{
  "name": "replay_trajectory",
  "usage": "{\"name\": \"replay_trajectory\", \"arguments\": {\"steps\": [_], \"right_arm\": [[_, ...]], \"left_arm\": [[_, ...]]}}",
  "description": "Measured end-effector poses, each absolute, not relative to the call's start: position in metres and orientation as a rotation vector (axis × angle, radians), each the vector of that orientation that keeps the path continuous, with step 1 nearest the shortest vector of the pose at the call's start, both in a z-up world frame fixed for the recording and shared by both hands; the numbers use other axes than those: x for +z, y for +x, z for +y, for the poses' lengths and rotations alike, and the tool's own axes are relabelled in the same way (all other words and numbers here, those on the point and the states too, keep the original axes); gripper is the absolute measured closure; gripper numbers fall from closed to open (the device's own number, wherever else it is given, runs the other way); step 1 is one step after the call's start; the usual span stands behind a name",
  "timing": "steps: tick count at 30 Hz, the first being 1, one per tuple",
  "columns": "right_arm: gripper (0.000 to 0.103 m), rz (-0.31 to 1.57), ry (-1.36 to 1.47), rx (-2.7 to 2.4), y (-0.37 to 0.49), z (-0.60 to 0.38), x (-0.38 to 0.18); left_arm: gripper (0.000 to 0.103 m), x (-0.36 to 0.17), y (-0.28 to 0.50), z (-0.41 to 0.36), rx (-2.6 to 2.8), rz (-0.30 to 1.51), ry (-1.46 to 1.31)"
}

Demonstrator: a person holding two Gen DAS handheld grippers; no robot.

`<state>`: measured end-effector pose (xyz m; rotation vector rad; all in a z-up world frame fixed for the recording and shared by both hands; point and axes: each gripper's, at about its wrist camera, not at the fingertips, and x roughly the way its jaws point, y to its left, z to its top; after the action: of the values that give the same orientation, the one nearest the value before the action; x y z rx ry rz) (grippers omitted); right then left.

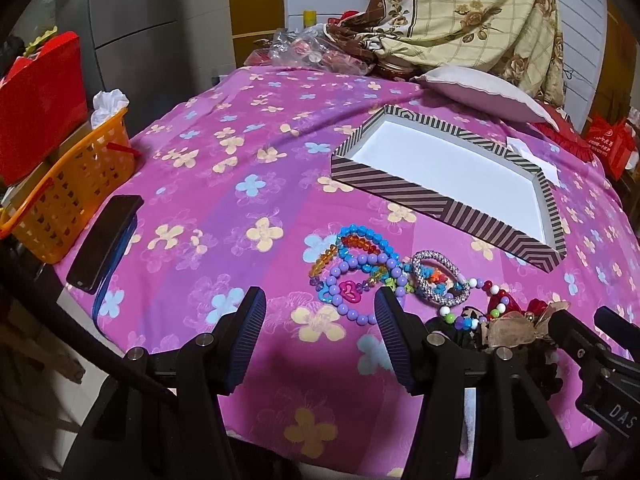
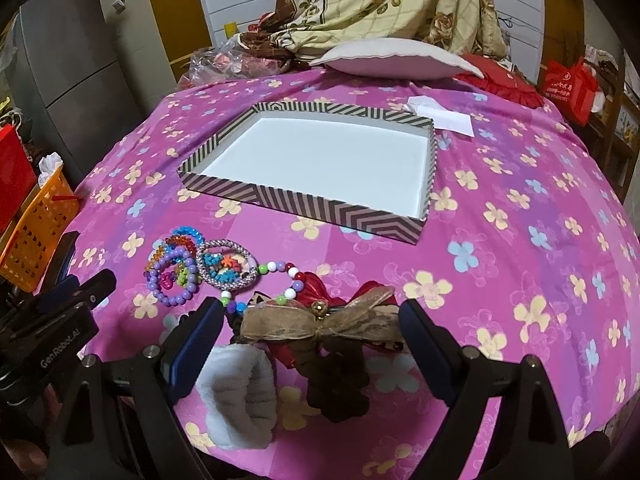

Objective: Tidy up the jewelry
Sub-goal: 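Move both tools over the jewelry pile beside the striped box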

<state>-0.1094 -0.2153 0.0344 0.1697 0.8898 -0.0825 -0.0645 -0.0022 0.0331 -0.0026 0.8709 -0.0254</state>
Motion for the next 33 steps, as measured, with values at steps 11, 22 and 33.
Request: {"name": "replay_trajectory", "arguments": {"steps": [11, 22, 33], "right_arm": [[0.011, 0.908, 0.181, -0.083, -0.119, -0.219, 0.029], [0.011, 0.883, 0.178, -0.085, -0.135, -0.218, 0.040], [0.011, 0.886, 0.173, -0.076, -0.138, -0.215, 0.040]], "left_arm": [[0.042, 0.036, -0.077, 0.000, -0.019, 0.882, -0.020], [0.042, 0.044, -0.095, -0.001, -0.020, 0.867, -0.020], [0.042, 0.043, -0.097, -0.002, -0.024, 0.873, -0.021]]}}
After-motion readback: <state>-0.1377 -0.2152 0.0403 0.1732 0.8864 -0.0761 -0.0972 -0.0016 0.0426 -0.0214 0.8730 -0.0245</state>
